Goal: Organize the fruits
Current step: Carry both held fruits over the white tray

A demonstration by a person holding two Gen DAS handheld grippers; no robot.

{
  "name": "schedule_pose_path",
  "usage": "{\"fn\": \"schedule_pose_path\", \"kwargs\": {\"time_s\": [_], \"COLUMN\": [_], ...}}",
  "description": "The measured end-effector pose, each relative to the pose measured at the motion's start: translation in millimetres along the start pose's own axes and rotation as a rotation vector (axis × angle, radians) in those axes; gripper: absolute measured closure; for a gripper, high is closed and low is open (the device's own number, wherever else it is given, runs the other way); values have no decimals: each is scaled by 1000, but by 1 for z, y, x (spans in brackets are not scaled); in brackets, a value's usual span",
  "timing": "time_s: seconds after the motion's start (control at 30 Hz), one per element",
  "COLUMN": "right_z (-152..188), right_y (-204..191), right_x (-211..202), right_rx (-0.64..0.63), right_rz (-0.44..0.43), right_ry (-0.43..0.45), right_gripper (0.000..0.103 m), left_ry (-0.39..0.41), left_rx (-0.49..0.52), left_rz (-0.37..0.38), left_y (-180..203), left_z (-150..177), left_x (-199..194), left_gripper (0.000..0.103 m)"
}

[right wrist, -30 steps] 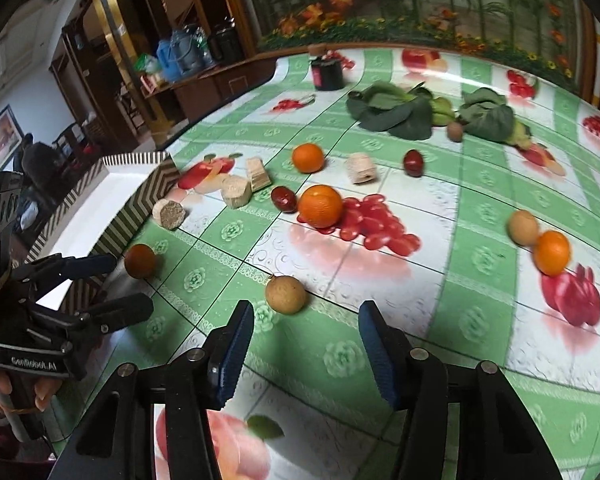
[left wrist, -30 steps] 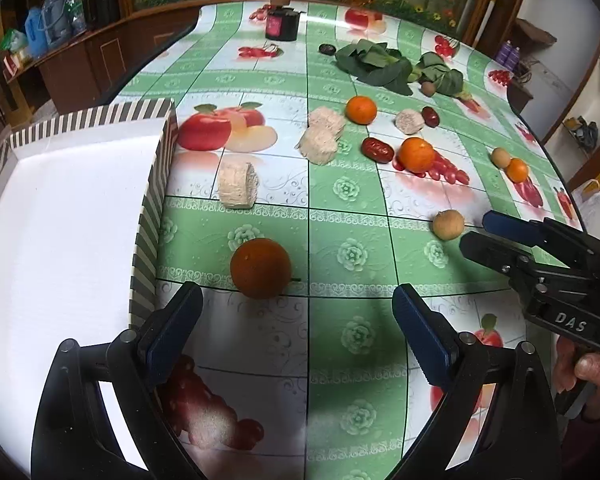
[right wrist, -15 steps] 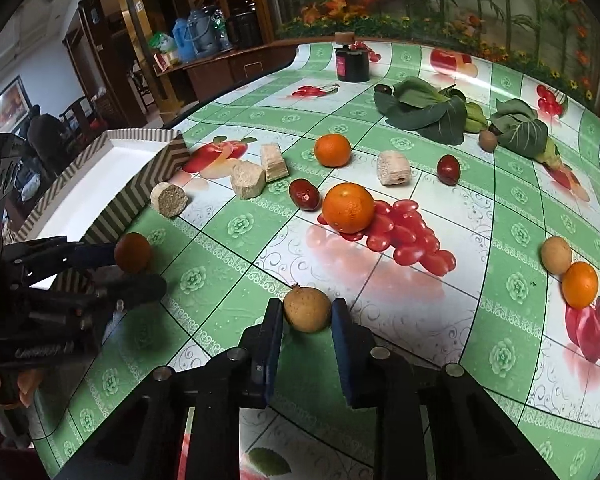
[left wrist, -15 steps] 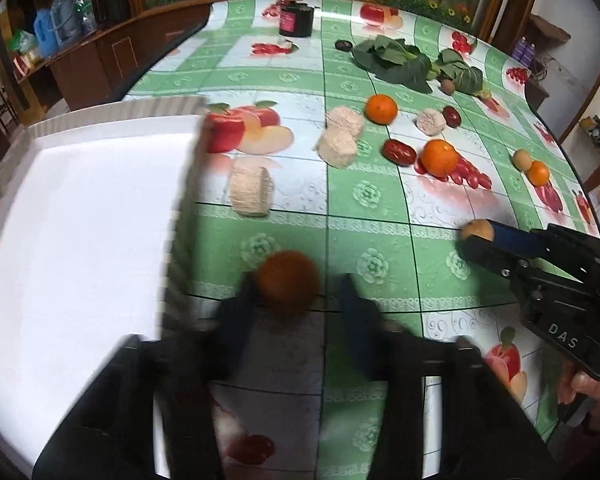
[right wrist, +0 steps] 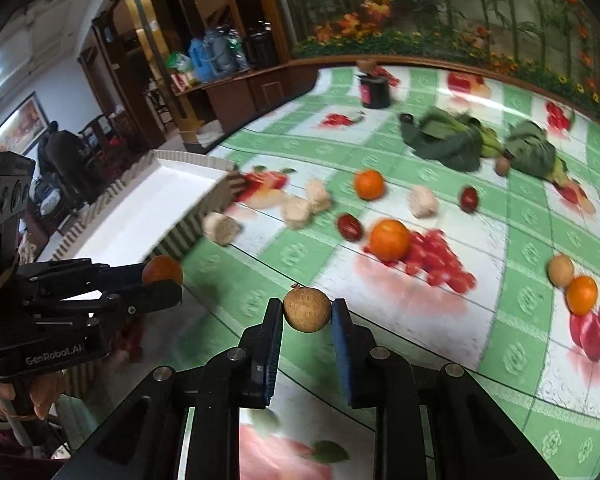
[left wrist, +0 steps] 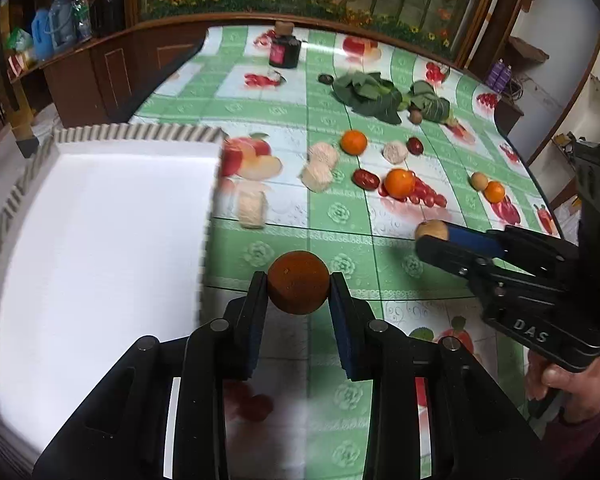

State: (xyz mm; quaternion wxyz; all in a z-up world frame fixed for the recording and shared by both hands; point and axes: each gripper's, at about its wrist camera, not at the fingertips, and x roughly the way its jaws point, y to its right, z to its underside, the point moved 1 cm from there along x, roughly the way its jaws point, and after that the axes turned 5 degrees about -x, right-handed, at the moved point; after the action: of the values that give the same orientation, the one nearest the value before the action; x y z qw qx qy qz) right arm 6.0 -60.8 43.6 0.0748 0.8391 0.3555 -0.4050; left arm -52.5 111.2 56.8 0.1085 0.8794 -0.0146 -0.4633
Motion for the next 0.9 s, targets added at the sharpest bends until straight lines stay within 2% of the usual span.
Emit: {"fn": "schedule_pose_path", "kwargs": {"time_s": [0.33, 0.53, 0.9], "right_z": [-26, -43, -84], "right_y": [-34, -52, -94], "right_x": [16, 27, 63], "right_rx": [-55, -65, -132], "right_rz": [-63, -104, -178], "right_ry": [5, 15, 0], "right_gripper": [79, 79, 79], "left_ry": [45, 50, 44], "left_rx": [-50, -76, -118], "left_rz": [-103, -180, -246], "left_y": [-45, -75, -120], "left_z": [-12, -21, -46], "left_x": [-26, -20, -2], "left_gripper": [73, 73, 73]}}
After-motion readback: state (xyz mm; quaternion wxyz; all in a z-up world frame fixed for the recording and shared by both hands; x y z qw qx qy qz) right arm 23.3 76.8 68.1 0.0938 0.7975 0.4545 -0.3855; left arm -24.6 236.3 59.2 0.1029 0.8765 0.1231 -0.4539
